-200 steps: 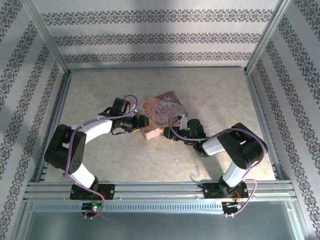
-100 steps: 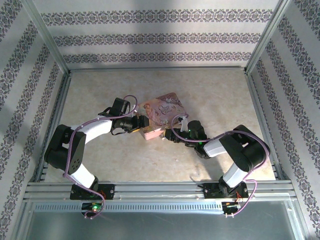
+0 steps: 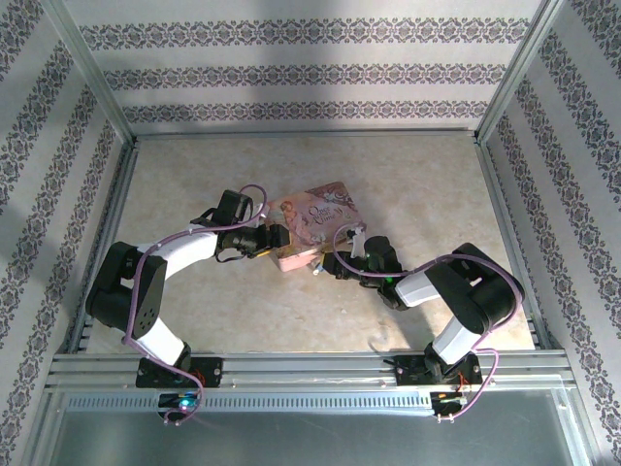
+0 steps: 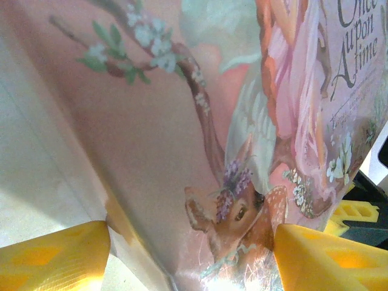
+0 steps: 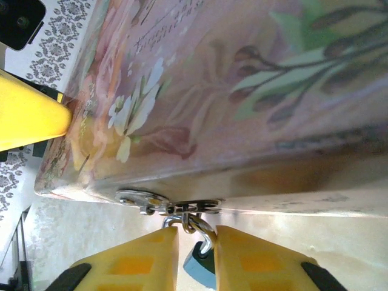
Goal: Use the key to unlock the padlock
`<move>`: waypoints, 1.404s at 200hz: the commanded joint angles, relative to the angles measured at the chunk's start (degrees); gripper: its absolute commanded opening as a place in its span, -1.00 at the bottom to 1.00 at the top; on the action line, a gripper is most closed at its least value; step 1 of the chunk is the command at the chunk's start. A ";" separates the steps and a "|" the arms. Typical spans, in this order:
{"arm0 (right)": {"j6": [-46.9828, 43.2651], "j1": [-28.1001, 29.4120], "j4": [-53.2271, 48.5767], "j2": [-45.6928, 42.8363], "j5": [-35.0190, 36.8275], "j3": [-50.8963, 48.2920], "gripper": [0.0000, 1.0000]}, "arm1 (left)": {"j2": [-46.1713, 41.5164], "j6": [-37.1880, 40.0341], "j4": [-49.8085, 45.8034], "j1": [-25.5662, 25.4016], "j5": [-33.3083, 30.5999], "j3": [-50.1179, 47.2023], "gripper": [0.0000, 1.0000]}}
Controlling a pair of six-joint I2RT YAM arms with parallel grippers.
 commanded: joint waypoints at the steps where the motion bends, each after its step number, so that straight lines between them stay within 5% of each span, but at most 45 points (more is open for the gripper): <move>1: 0.32 1.54 3.78 -1.58 -1.78 0.25 -0.64 | -0.13 0.86 -3.02 -0.82 -2.30 -0.88 0.43; 100: 6.62 2.33 6.34 -1.40 2.53 0.03 -0.96 | -1.19 0.82 -3.02 -0.80 -2.82 -2.03 0.43; 281: 25.84 6.21 19.25 2.02 22.00 -4.48 -1.00 | -3.98 -3.98 2.16 -2.57 -1.60 -6.86 0.43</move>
